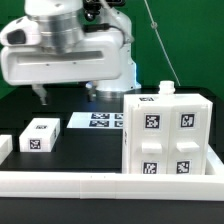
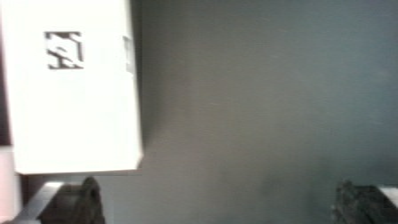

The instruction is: Assemble cabinet

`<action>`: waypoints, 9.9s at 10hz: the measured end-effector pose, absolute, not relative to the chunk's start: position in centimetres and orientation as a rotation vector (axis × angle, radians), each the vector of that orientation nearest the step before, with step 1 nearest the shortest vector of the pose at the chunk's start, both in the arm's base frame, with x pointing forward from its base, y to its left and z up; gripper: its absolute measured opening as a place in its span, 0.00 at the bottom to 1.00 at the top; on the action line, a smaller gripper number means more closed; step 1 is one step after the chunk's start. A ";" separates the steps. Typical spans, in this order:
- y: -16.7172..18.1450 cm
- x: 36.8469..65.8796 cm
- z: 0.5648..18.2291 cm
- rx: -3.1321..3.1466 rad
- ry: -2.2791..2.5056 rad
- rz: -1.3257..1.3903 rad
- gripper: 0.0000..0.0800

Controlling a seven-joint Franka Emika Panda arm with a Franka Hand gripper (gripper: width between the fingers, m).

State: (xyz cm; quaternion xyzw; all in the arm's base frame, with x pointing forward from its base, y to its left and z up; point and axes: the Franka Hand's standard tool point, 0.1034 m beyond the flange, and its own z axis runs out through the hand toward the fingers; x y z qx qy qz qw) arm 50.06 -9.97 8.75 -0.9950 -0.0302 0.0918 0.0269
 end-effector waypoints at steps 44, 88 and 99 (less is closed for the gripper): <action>-6.3 48.9 11.6 -3.072 -0.020 0.193 0.69; 8.8 61.6 16.0 -3.172 -0.197 0.006 0.80; 8.6 61.5 16.2 -3.142 -0.177 -0.045 0.81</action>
Offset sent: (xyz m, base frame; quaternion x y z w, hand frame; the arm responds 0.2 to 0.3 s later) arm 0.0000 0.0000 0.0000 0.0000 0.0000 0.0000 1.0000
